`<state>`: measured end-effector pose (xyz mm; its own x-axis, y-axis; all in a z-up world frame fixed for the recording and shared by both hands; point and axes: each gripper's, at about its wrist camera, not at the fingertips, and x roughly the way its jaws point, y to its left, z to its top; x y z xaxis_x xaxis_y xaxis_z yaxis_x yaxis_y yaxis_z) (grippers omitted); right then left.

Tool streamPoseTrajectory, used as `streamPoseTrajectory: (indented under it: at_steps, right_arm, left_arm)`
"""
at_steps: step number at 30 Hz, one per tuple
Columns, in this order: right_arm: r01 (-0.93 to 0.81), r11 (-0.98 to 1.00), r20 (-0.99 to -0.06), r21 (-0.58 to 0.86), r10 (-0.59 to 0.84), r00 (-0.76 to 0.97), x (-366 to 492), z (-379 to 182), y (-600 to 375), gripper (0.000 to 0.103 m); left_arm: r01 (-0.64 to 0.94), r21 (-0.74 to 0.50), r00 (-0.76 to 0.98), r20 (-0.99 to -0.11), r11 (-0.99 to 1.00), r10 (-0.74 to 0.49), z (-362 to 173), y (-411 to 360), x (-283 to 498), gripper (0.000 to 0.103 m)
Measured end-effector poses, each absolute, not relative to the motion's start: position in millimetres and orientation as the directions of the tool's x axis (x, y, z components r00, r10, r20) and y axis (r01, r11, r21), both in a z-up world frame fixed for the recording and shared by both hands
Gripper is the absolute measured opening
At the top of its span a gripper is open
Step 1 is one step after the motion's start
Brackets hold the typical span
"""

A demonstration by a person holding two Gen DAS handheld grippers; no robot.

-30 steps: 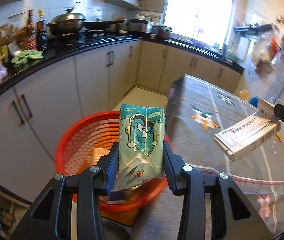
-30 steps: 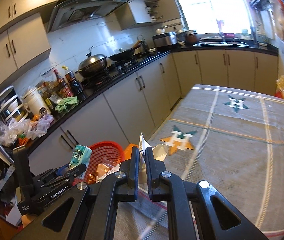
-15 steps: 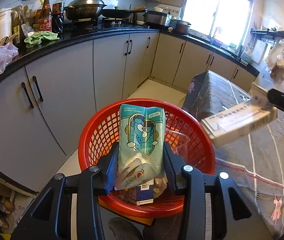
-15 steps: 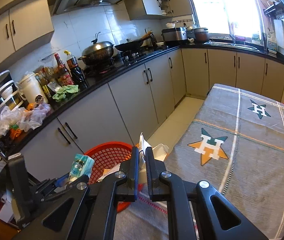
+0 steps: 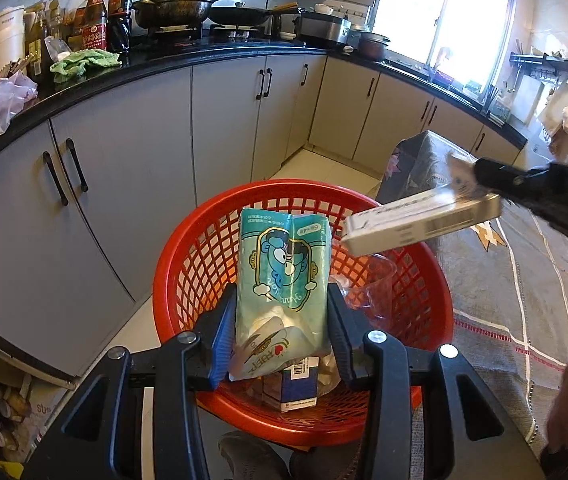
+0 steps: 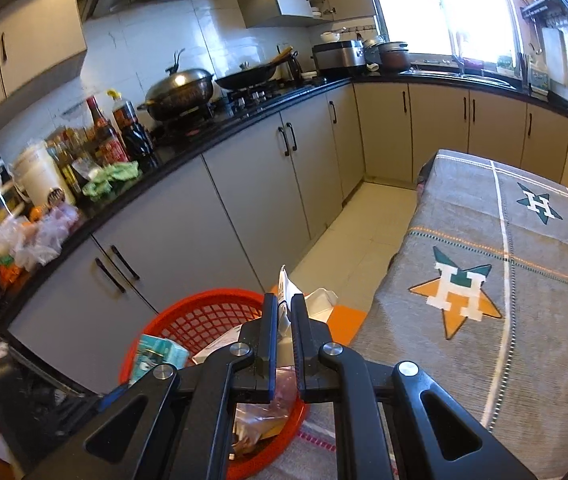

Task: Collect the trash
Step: 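Carry the snack bag and white box over the red basket with both grippers, then open both grippers to drop the bag and box into the basket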

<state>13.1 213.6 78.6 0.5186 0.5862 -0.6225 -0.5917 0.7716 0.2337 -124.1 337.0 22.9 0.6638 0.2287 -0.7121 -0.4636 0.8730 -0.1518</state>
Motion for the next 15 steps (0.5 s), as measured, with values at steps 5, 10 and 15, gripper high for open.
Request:
streamPoseTrajectory:
  at_steps: [5,10,15]
  right_arm:
    - [-0.614,0.750,-0.653,0.245,0.596,0.467,10.4,63.7,218.8,0.011]
    - [-0.645,0.710,-0.668,0.283,0.628,0.398,5.4,58.8,217.7,0.012]
    - [-0.660,0.688,-0.665,0.302,0.648,0.371,-2.4,60.7,210.3,0.030]
  left_arm:
    - [-0.464,-0.143,0.656,-0.718,0.874,0.231,18.1,338.0,-121.5,0.043]
    - [-0.467,-0.141,0.656,-0.717,0.873,0.235,16.1,338.7,-121.7,0.046]
    - [-0.458,-0.130,0.657,-0.716,0.879,0.237,16.5,335.9,-120.5,0.050]
